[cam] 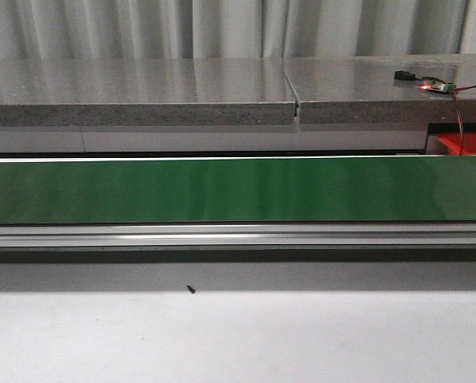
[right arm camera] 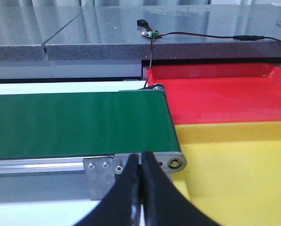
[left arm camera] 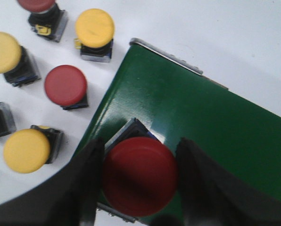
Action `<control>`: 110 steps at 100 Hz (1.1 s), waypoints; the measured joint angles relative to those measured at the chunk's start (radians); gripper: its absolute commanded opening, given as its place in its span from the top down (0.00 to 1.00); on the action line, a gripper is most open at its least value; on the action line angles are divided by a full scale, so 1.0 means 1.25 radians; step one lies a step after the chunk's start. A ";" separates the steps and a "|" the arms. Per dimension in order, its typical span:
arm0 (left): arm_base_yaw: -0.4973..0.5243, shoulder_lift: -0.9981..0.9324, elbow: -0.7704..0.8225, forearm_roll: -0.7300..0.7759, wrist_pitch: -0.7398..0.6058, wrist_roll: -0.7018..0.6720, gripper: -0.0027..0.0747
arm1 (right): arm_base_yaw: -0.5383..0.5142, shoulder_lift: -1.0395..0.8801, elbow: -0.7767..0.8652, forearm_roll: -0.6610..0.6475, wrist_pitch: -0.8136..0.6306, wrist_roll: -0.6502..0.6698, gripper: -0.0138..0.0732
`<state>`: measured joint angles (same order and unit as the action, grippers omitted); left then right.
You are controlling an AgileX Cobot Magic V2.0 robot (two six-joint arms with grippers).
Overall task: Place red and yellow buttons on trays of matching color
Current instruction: 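Set the red button on the belt's near end and open the left gripper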
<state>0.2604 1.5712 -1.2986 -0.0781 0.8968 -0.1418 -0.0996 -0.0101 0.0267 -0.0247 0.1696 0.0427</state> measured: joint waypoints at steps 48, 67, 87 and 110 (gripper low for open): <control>-0.016 0.133 -0.092 -0.013 0.063 0.043 0.21 | 0.000 0.000 0.000 0.000 0.000 0.000 0.92; -0.020 0.126 -0.092 -0.019 0.064 0.048 0.15 | 0.000 0.000 0.000 0.000 0.000 0.000 0.92; -0.021 0.064 -0.092 -0.031 0.066 0.049 0.24 | 0.000 0.000 0.000 0.000 0.000 0.000 0.92; -0.020 -0.031 -0.092 -0.032 0.083 0.045 0.39 | 0.000 0.000 0.000 0.000 0.000 0.000 0.92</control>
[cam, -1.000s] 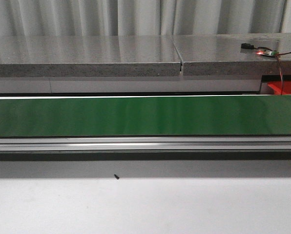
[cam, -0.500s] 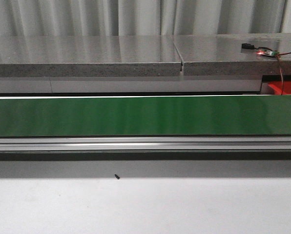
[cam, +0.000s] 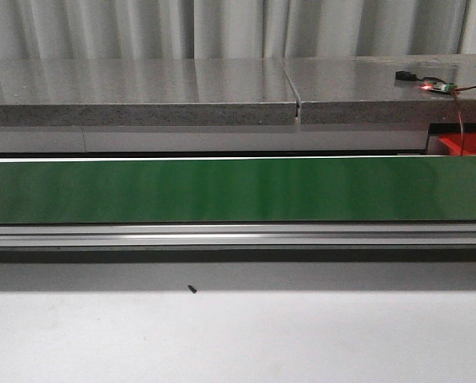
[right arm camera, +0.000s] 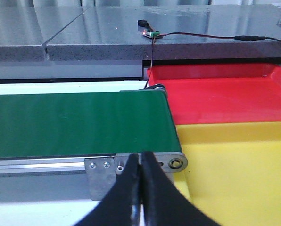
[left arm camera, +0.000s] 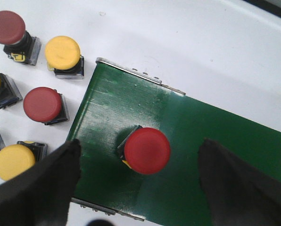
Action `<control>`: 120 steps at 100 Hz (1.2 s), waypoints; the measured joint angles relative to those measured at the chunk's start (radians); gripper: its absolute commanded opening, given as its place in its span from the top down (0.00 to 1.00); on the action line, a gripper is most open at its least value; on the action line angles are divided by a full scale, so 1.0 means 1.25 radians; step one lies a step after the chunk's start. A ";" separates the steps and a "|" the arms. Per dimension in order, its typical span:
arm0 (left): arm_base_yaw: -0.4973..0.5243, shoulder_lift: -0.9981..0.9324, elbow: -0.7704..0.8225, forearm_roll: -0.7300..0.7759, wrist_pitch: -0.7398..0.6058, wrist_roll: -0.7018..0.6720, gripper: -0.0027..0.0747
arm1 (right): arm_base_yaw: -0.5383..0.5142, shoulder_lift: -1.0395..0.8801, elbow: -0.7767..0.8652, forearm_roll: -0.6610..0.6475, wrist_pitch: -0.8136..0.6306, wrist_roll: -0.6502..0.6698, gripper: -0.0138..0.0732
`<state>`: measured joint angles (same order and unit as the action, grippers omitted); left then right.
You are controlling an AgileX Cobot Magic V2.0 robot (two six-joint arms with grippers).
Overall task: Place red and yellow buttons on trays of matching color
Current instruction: 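Set the red button on the belt's near end and open the left gripper, then lower the left gripper onto a yellow-capped button and grasp it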
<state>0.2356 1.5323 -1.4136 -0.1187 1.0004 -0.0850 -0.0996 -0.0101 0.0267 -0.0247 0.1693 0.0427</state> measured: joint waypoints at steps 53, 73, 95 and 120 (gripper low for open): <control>0.160 -0.028 0.097 0.095 0.037 -0.209 0.39 | 0.000 0.000 0.000 0.000 0.000 0.000 0.92; 0.186 0.040 0.100 0.099 0.063 -0.248 0.39 | 0.000 0.000 0.000 0.000 0.000 0.000 0.92; 0.186 0.110 0.099 0.087 0.055 -0.259 0.39 | 0.000 0.000 0.000 0.000 0.000 0.000 0.92; 0.186 0.178 0.099 0.082 0.008 -0.265 0.39 | 0.000 0.000 0.000 0.000 0.000 0.000 0.92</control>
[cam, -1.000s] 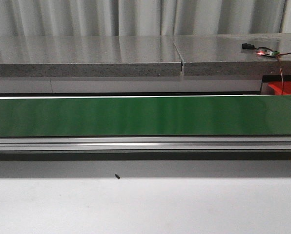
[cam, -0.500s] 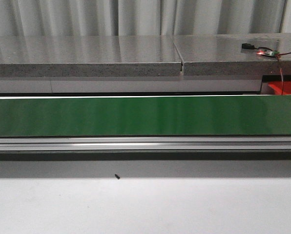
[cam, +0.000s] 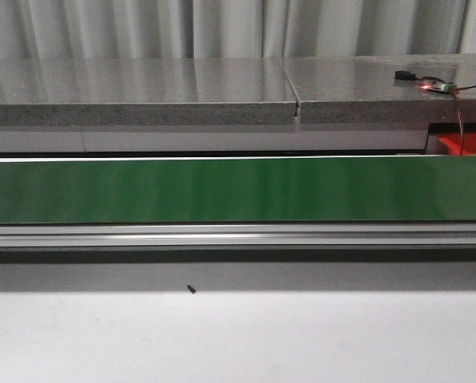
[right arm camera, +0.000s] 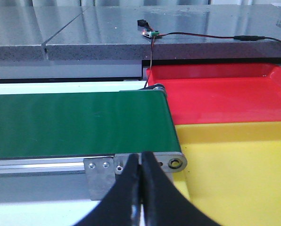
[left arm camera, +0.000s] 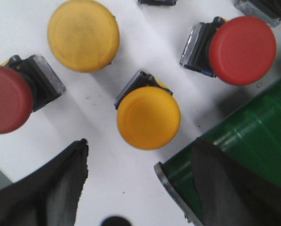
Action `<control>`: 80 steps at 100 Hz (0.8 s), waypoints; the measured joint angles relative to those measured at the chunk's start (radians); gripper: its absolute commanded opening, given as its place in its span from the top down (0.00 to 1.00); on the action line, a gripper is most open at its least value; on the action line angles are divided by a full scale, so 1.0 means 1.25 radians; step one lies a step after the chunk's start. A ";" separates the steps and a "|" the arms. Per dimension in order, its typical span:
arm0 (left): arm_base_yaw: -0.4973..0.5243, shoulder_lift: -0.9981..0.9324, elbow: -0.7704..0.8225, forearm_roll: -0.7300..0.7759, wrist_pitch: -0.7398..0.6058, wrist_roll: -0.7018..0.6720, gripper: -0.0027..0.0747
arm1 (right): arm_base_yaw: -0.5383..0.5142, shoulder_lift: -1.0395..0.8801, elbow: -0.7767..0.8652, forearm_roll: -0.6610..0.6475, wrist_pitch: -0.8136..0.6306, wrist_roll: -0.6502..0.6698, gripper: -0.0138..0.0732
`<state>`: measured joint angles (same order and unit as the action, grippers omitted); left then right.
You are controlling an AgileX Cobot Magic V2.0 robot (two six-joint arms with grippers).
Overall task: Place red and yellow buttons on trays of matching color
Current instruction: 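Lower the left gripper onto a yellow-capped button and grasp it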
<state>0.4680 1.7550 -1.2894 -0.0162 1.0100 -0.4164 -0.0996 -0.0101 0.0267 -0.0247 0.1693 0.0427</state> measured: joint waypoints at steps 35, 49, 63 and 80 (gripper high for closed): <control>0.000 0.064 0.000 -0.002 -0.077 -0.001 0.39 | 0.000 0.000 0.000 0.000 0.000 0.000 0.92; 0.000 0.094 0.000 -0.002 -0.087 -0.001 0.40 | 0.000 0.000 0.000 0.000 0.000 0.000 0.92; 0.000 0.097 0.000 -0.002 -0.101 -0.001 0.48 | 0.000 0.000 0.000 0.000 0.000 0.000 0.92; 0.000 0.097 0.000 -0.005 -0.105 -0.001 0.71 | 0.000 0.000 0.000 0.000 0.000 0.000 0.92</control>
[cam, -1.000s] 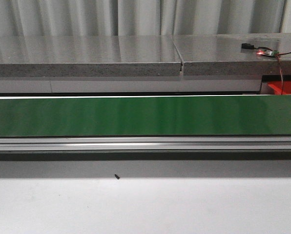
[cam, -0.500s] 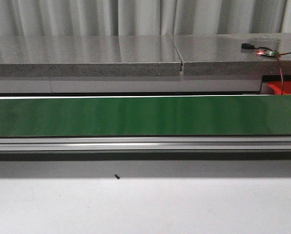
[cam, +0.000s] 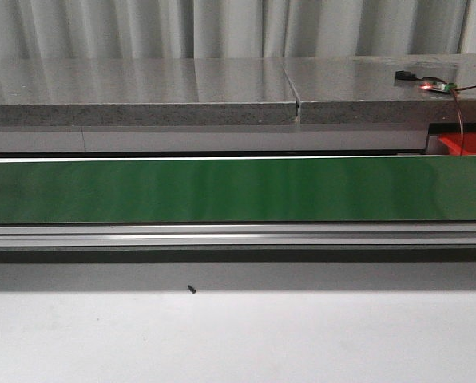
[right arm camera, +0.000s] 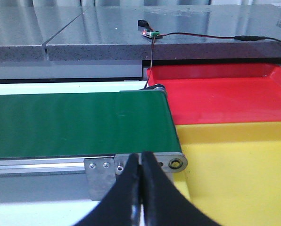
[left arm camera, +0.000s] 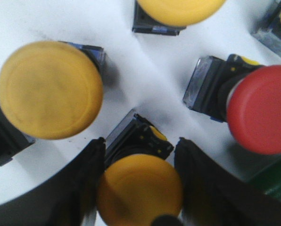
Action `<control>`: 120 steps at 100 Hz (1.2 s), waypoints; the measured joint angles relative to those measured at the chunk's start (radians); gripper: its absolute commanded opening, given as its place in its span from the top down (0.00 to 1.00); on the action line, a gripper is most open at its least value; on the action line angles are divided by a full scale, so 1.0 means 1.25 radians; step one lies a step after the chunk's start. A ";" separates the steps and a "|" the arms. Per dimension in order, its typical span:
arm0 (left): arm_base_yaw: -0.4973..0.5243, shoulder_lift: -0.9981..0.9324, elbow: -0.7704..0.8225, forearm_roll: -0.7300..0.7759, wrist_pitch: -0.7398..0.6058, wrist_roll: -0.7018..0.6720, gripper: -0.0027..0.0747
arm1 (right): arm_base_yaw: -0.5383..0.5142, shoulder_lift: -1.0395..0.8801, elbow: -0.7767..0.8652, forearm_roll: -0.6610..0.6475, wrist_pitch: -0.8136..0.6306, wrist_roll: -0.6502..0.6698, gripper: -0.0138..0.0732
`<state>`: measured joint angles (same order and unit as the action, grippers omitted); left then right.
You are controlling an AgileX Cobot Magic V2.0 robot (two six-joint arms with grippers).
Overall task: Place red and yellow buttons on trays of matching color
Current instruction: 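Lower the left gripper onto a yellow-capped button and grasp it, then set the yellow button on the belt behind the red one, release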
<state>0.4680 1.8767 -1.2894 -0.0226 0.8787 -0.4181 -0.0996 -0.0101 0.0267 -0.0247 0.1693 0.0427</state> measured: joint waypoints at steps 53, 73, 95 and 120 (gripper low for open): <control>0.000 -0.142 0.000 0.003 0.043 0.021 0.75 | 0.000 0.000 0.000 0.000 0.000 0.000 0.92; 0.000 -0.201 -0.037 0.018 0.103 0.049 0.75 | 0.000 0.000 0.000 0.000 0.000 0.000 0.92; -0.031 -0.202 -0.108 0.024 0.143 0.077 0.75 | 0.000 0.000 0.000 0.000 0.000 0.000 0.92; -0.115 -0.167 -0.122 0.012 0.150 0.094 0.75 | 0.000 0.000 0.000 0.000 0.000 0.000 0.92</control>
<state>0.3245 1.6684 -1.4425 -0.0078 1.0657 -0.3011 -0.0996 -0.0101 0.0267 -0.0247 0.1693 0.0427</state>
